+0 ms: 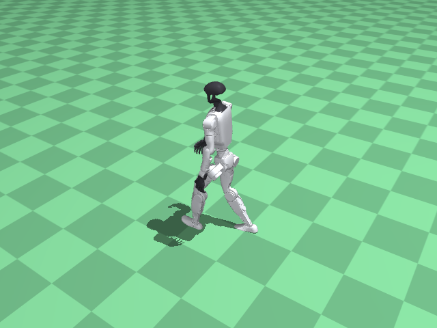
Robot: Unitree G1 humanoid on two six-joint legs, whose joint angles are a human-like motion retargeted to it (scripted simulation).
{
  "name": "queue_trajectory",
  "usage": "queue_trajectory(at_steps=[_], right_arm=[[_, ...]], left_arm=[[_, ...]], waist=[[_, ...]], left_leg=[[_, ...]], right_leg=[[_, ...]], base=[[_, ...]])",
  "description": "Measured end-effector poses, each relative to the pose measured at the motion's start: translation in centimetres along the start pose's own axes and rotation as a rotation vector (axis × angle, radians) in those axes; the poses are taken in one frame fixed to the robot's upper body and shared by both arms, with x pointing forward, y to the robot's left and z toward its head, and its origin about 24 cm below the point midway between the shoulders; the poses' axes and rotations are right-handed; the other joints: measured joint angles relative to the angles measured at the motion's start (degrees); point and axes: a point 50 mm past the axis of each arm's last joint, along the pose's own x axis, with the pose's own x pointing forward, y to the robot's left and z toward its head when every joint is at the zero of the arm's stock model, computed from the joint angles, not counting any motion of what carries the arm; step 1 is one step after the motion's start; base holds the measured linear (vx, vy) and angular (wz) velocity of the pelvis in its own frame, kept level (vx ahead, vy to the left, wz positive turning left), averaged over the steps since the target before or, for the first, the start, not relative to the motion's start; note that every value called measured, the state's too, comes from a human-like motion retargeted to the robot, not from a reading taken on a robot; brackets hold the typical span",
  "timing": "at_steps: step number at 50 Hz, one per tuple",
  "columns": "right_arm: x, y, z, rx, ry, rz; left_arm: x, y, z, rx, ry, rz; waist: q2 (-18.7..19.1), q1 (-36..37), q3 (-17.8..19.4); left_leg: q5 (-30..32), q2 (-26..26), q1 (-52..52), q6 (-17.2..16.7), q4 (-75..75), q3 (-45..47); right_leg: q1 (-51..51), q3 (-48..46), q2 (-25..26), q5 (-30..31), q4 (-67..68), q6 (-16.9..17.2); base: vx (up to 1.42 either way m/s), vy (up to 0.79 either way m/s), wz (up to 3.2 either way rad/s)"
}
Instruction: Walk
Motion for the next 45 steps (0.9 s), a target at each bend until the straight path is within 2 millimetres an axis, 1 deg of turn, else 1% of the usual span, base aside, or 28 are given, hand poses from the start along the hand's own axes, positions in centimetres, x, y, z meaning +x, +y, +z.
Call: queue_trajectory(at_steps=[3, 5, 8, 10, 12, 13, 15, 17, 18, 20, 22, 25, 28, 30, 33, 37, 40, 43, 45], right_arm=[[-0.2, 0.9, -0.7, 0.017, 0.016, 0.018], [-0.5, 1.6, -1.7, 0.041, 0.050, 0.037], [-0.9, 2.7, -3.4, 0.109, 0.118, 0.081], [-1.1, 3.0, -4.4, 0.145, 0.159, 0.099], [-1.6, 3.6, -5.6, 0.170, 0.204, 0.110], [-1.8, 3.8, -6.1, 0.183, 0.222, 0.112], [-1.9, 3.3, -6.5, 0.207, 0.242, 0.100], [-2.4, 3.8, -7.6, 0.235, 0.276, 0.096], [-2.5, 3.7, -7.8, 0.248, 0.282, 0.089], [-3.0, 4.0, -8.7, 0.279, 0.307, 0.086], [-3.4, 4.3, -9.4, 0.313, 0.330, 0.084], [-4.1, 5.1, -10.7, 0.369, 0.373, 0.090], [-4.8, 5.6, -11.6, 0.402, 0.409, 0.095], [-5.3, 6.2, -12.3, 0.411, 0.435, 0.104], [-5.9, 6.6, -13.1, 0.419, 0.463, 0.119], [-6.7, 7.2, -14.0, 0.415, 0.497, 0.132], [-6.7, 6.6, -14.2, 0.397, 0.496, 0.120], [-6.5, 6.0, -13.8, 0.379, 0.471, 0.087], [-6.1, 5.3, -13.4, 0.370, 0.445, 0.053]], left_arm=[[-0.3, -0.5, -1.7, -0.033, 0.054, -0.003], [-0.4, -0.7, -2.6, -0.053, 0.083, -0.005], [-0.5, -0.3, -2.8, -0.070, 0.097, -0.012], [-0.3, -0.1, -2.2, -0.064, 0.084, -0.016], [-0.3, -0.2, -1.8, -0.045, 0.075, -0.019], [-0.2, -0.1, -1.4, -0.033, 0.068, -0.018], [0.1, 0.5, 0.3, -0.009, 0.036, -0.007], [0.3, 0.5, 1.1, 0.018, 0.017, -0.003], [0.4, 0.8, 2.0, 0.029, -0.002, 0.004], [0.5, 1.0, 3.2, 0.050, -0.036, 0.012], [0.6, 1.4, 4.8, 0.066, -0.081, 0.023], [0.6, 1.8, 6.9, 0.095, -0.153, 0.034], [0.4, 2.2, 8.8, 0.138, -0.223, 0.041], [0.3, 2.2, 9.7, 0.165, -0.257, 0.040], [0.2, 2.3, 10.8, 0.199, -0.293, 0.037], [0.3, 1.3, 9.9, 0.203, -0.280, 0.000], [0.4, 0.5, 8.7, 0.197, -0.245, -0.040], [0.5, -0.4, 7.0, 0.209, -0.198, -0.080], [0.5, -0.7, 6.0, 0.228, -0.169, -0.099]], waist=[[-2.04, -0.63, -2.58], [-4.21, -1.17, -3.75], [-8.90, -2.11, -1.93], [-10.27, -3.02, -1.22], [-11.12, -4.74, -1.49], [-11.24, -5.51, -1.51], [-9.83, -6.09, -0.58], [-9.93, -8.01, -0.55], [-8.71, -8.45, 0.02], [-8.20, -10.08, 0.43], [-6.69, -11.12, 1.36], [-5.03, -12.39, 2.13], [-3.22, -12.93, 1.82], [-3.30, -13.25, 1.14], [-2.37, -13.79, 0.01], [-1.44, -13.45, -1.57], [1.73, -13.91, -0.87], [6.77, -13.11, -1.02], [8.65, -12.15, -1.59]], left_leg=[[1.83, -3.07, -0.79, 1.64, 2.35, 1.17], [2.24, -5.65, -0.21, 3.53, 5.15, 2.56], [0.52, -11.29, 5.87, 6.96, 5.24, 4.65], [-0.84, -13.63, 10.12, 8.50, 3.09, 4.74], [-2.93, -15.58, 13.03, 9.37, 2.55, 4.55], [-3.67, -16.14, 14.91, 9.55, 1.47, 4.21], [-2.84, -15.45, 21.75, 9.26, -6.03, 2.51], [-4.04, -16.37, 25.79, 8.99, -7.92, 1.48], [-3.98, -15.33, 29.27, 8.66, -10.96, 0.47], [-5.03, -15.35, 33.80, 8.29, -13.08, -0.99], [-5.88, -13.95, 38.72, 7.92, -15.74, -2.44], [-7.22, -12.24, 44.60, 7.62, -18.29, -4.14], [-9.07, -10.46, 47.57, 7.26, -18.36, -5.08], [-10.28, -10.76, 48.87, 7.18, -17.39, -5.51], [-12.01, -9.75, 49.64, 6.41, -13.46, -5.72], [-11.74, -8.53, 49.34, 4.97, -3.14, -5.85], [-10.16, -4.35, 45.54, 2.40, 14.02, -5.53], [-3.99, 2.56, 36.88, -0.81, 34.21, -4.63], [-0.98, 6.40, 30.83, -0.76, 44.35, -3.30]], right_leg=[[-0.51, 0.41, -2.61, 0.81, 7.85, 2.26], [-1.07, 0.32, -5.65, 4.99, 14.80, 4.63], [-2.80, 1.19, -11.73, 17.51, 29.00, 8.80], [-6.63, 0.99, -14.44, 25.00, 37.57, 9.44], [-11.57, -0.16, -17.90, 24.77, 44.58, 7.42], [-14.25, -0.78, -19.29, 23.26, 47.04, 5.96], [-19.49, -2.37, -19.67, 19.95, 48.76, 2.97], [-24.04, -3.66, -21.07, 15.34, 48.19, 1.56], [-25.80, -4.95, -20.15, 14.31, 46.08, 0.99], [-29.27, -6.28, -19.88, 12.59, 41.42, 1.06], [-31.11, -7.98, -18.00, 13.31, 33.78, 1.98], [-32.78, -9.44, -14.96, 16.90, 19.72, 4.98], [-33.31, -9.48, -11.30, 22.38, 3.39, 8.37], [-34.71, -7.99, -10.48, 23.56, -2.13, 9.93], [-34.48, -7.68, -9.48, 24.75, -5.16, 9.98], [-34.34, -6.98, -8.00, 24.94, 2.69, 7.40], [-30.80, -8.85, -5.13, 22.97, 6.46, 4.64], [-27.51, -11.58, 0.45, 21.70, 5.17, 1.57], [-25.72, -12.21, 2.93, 20.15, 4.04, 0.18]], base=[[0.81, 0.17, 0.07], [0.81, 0.16, 0.09], [0.76, 0.14, 0.15], [0.73, 0.11, 0.15], [0.72, 0.11, 0.18], [0.69, 0.10, 0.02], [0.67, 0.09, -0.13], [0.65, 0.06, 0.11], [0.64, 0.04, 0.06], [0.62, 0.02, 0.16], [0.60, -0.01, 0.13], [0.59, -0.04, 0.08], [0.58, -0.07, -0.01], [0.59, -0.09, 0.00], [0.65, -0.11, 0.07], [0.70, -0.12, -0.05], [0.70, -0.12, 0.08], [0.63, -0.10, -0.20], [0.62, -0.09, -0.31]])
